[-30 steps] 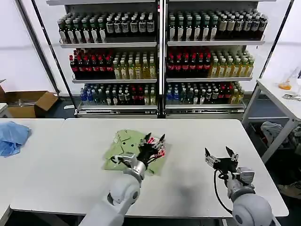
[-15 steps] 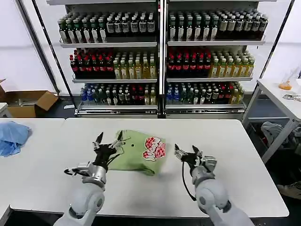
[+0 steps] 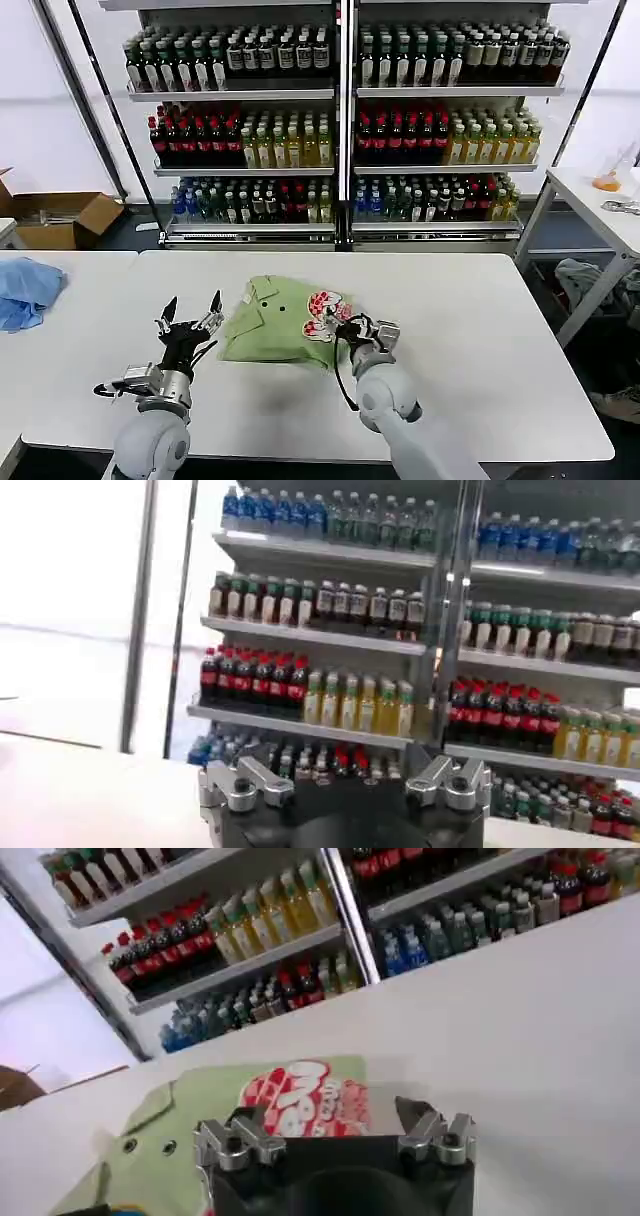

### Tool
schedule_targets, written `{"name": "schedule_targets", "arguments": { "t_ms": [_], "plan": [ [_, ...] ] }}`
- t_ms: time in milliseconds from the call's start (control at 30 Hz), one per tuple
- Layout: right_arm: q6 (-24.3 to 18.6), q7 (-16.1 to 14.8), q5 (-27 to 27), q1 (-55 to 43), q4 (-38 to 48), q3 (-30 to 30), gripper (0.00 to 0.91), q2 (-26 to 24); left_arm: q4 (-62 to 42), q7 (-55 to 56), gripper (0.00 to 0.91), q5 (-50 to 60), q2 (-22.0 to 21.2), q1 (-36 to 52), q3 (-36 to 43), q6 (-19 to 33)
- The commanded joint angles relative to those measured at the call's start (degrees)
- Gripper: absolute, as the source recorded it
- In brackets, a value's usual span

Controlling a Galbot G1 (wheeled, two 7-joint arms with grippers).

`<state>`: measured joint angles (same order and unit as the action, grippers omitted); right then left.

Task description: Fold and organize the clothes.

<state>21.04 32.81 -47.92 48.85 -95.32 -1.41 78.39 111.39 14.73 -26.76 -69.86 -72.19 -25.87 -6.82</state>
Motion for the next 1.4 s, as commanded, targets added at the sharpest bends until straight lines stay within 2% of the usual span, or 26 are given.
{"name": "schedule_targets", "arguments": {
  "t_ms": [33,267,467,633,833,900,933,967,1000,1033,1067,1133,1200,1233,1300,1400],
  "plan": [
    [-1.34,2.03,-0.11,-3.35,8.88,-2.19,0.000,5.95,0.67,0.07,0.907,0.26,0.58,-2.06,-2.39,0.52],
    [-1.24,3.07,-0.11,-4.01,10.41,-1.90,0.000,6.31,0.30,0.03,0.907,0.06,0.41,-1.87,-2.24,0.47],
    [-0.51,3.65,1.86,-5.55,12.77,-1.09,0.000,5.74,0.25,-0.01,0.907,-0.15,0.48,-1.78,-2.22,0.45],
    [1.61,2.24,4.32,-7.65,14.41,0.03,0.000,3.17,0.40,-0.03,0.907,-0.69,0.69,-1.84,-2.42,0.45],
    [4.41,-2.84,7.82,-11.98,17.47,1.22,0.000,-2.22,0.53,-0.14,0.907,-0.94,0.86,-1.84,-2.29,0.41],
    [4.47,-6.37,9.60,-13.68,18.59,1.38,0.000,-3.89,0.56,-0.20,0.907,-0.90,0.83,-1.76,-2.12,0.33],
    [4.47,-6.92,9.88,-13.97,18.78,1.44,0.000,-4.00,0.53,-0.21,0.907,-0.89,0.84,-1.73,-2.04,0.31],
    [4.09,-10.40,11.68,-14.84,19.27,1.84,0.000,-4.87,0.51,-0.22,0.907,-0.88,0.87,-1.62,-1.89,0.29],
    [3.95,-12.16,14.24,-15.10,19.09,1.69,0.000,-5.65,0.50,-0.26,0.907,-0.84,0.89,-1.58,-1.80,0.27],
    [3.63,-13.31,15.98,-15.02,18.61,1.50,0.907,-6.24,0.54,-0.26,0.907,-0.82,0.93,-1.50,-1.70,0.26],
    [2.53,-16.41,19.21,-14.35,17.01,1.08,0.907,-7.49,0.58,-0.37,0.907,-0.69,1.01,-1.41,-1.54,0.19],
    [-1.95,-17.50,24.06,-11.38,13.33,0.66,0.907,-9.26,0.73,-0.52,0.907,-0.45,1.20,-1.39,-1.37,0.12],
    [-8.02,-16.32,27.74,-7.63,8.86,1.17,0.907,-10.98,0.81,-0.63,0.907,-0.36,1.39,-1.45,-1.12,0.14],
    [-8.75,-15.23,29.58,-5.23,5.53,2.49,0.907,-11.65,0.91,-0.66,0.907,-0.25,1.46,-1.54,-0.93,0.14],
    [-9.38,-14.88,29.80,-2.02,1.81,4.28,0.907,-12.36,1.19,-0.68,0.907,-0.15,1.56,-1.70,-0.72,0.13],
    [-13.08,-14.87,32.42,4.62,-3.30,7.77,0.907,-13.10,1.80,-0.82,0.907,0.10,1.74,-2.12,-0.40,0.15]
  ]
}}
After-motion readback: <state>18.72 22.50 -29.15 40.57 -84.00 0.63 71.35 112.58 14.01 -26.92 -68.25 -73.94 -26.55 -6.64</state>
